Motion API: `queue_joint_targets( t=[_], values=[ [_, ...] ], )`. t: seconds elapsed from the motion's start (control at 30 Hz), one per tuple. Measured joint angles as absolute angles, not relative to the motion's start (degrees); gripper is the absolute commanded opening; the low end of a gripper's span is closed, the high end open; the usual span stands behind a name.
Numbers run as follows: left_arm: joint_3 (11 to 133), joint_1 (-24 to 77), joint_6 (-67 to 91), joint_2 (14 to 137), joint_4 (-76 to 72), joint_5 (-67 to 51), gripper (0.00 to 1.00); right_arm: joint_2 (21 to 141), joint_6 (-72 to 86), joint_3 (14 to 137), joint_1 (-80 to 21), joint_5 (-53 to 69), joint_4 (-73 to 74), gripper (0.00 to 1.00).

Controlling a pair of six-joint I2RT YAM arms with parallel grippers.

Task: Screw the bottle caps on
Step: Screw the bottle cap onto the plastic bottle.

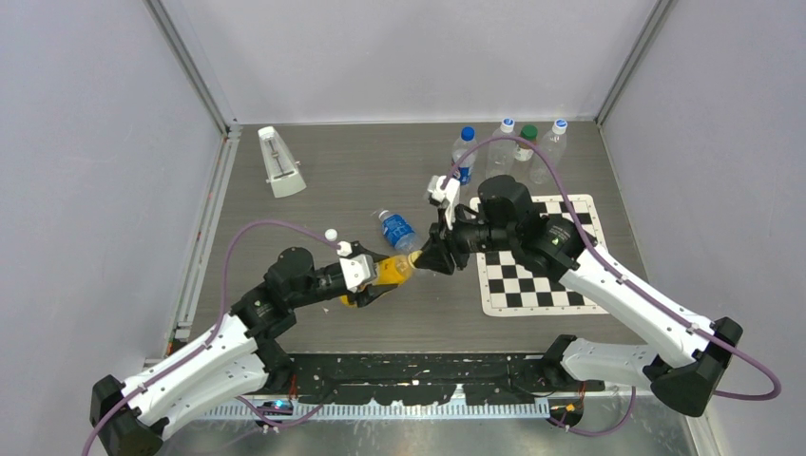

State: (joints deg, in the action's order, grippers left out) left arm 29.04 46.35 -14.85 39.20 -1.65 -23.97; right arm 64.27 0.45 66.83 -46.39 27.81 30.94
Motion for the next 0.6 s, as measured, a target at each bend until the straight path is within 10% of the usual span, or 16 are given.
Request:
queue_joint_targets(
  t=[0.37, 0.6],
  values=[
    [27.1, 45.8, -17.6, 38.5, -4.0, -16.7, 0.00, 66.0, 38.1, 63.8, -46.1, 15.7, 24.3, 0.05],
    [27.1, 45.8, -18.7, 38.5, -5.0, -15.9, 0.00, 65.5, 40.0, 63.8, -46.3, 13.5, 23.9, 0.63]
  ],
)
